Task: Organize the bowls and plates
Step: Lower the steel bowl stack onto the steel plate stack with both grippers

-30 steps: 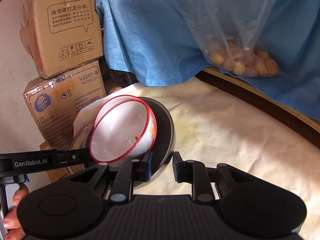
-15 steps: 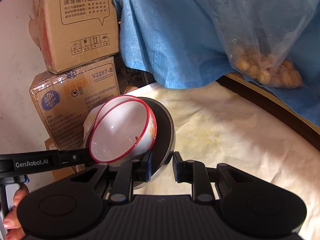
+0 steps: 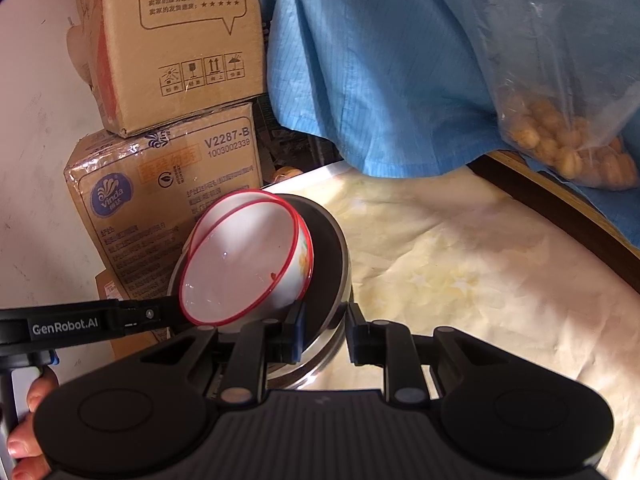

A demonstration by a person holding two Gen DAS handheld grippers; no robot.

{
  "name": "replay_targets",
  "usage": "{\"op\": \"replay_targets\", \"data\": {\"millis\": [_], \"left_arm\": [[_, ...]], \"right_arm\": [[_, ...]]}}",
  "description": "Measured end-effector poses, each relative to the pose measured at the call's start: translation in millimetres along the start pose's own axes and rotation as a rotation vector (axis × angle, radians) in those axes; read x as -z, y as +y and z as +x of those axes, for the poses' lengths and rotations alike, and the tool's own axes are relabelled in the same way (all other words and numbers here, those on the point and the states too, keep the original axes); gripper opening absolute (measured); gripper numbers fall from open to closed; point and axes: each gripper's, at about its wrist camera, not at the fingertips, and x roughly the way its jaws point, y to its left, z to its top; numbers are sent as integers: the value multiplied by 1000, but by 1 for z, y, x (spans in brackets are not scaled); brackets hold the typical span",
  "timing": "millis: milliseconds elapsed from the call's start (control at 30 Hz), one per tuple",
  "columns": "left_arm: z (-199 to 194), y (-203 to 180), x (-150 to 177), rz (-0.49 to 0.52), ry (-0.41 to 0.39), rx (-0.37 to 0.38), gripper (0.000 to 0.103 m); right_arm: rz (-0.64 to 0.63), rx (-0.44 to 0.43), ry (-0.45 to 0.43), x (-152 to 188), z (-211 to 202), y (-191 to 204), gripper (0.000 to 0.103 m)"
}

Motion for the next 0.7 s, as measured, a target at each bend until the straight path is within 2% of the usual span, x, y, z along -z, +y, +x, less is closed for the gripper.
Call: {"op": "replay_targets", "data": {"millis": [700], "left_arm": [[0, 15, -5, -11, 20, -66, 16]], "right_arm": [[-25, -40, 40, -2, 23, 13, 24]]}}
